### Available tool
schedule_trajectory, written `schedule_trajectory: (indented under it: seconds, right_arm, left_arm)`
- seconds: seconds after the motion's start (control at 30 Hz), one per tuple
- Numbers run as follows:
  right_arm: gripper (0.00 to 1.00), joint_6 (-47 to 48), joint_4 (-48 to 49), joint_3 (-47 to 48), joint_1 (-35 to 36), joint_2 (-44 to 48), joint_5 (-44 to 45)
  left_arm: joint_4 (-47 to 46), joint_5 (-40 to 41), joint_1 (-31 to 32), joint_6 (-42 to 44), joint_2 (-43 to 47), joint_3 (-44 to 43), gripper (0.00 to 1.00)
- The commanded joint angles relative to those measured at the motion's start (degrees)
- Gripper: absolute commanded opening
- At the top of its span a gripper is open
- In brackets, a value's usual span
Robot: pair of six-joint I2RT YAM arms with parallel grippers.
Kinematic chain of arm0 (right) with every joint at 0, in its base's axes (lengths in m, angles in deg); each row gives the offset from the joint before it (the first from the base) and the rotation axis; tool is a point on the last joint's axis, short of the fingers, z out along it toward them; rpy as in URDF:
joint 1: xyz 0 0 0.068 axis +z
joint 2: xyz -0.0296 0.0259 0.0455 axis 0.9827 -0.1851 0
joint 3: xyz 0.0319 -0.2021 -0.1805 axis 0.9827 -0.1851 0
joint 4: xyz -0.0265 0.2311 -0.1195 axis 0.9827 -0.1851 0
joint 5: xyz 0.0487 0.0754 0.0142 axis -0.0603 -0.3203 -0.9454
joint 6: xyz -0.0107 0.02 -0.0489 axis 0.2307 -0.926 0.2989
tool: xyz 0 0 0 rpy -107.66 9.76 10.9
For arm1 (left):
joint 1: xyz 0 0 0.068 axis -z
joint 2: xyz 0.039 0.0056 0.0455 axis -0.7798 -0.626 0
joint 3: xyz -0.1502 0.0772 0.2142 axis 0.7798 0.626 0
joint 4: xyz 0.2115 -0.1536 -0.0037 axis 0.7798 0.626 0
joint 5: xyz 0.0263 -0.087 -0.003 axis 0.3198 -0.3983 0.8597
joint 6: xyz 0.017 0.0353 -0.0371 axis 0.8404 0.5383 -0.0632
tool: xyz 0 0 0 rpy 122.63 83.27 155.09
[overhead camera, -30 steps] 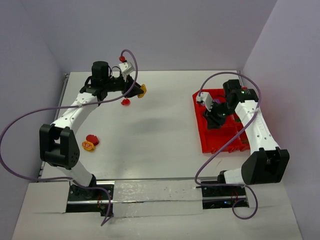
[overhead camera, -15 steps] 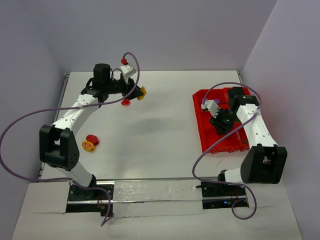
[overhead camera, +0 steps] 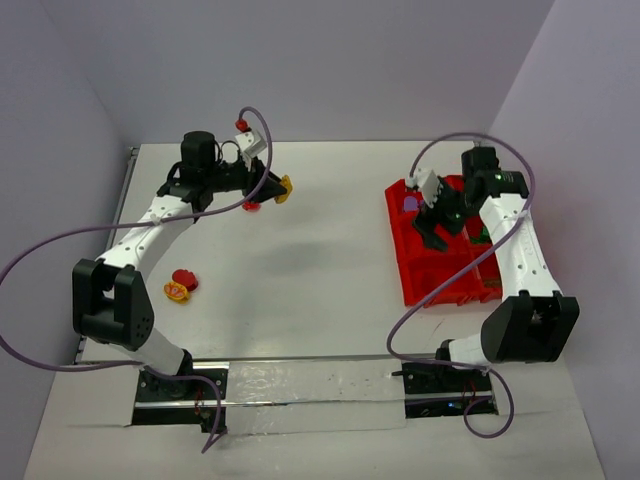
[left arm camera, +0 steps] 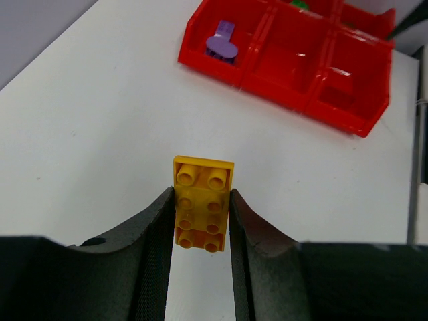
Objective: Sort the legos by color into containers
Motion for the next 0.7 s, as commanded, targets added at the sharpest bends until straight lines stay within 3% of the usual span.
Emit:
schedule_trajectory:
  seconds: [0.0,0.17,0.37,0.47,0.67]
  right_arm:
    - [0.99,-16.0,9.4,9.6,6.4,-4.1,-15.8]
    - [0.97,-25.6,20.5,16.8,16.3,-10.0,-21.5]
    - [0.95,-24.9,23.4,25.2,23.7,-17.5,-24.0]
    - [0.88,-21.8,23.1,28.2,26.9,-19.6,-23.8]
    - [0.80,-19.4,22.0,32.1,29.7,-22.1,-25.0]
  left_arm:
    - [-11.8,-8.8,-0.6,-7.5,2.2,1.7,0.03]
    - [-18.4,-18.4,-0.5,-10.4,0.7,1.2,0.05]
    - [-2.7,-24.3,-0.5,5.8,-3.3,-6.7,0.05]
    - [5.9,-24.6,-0.3,13.4,-4.1,-8.8,0.05]
    - [8.8,-24.4,0.0,17.5,-4.3,-9.4,0.05]
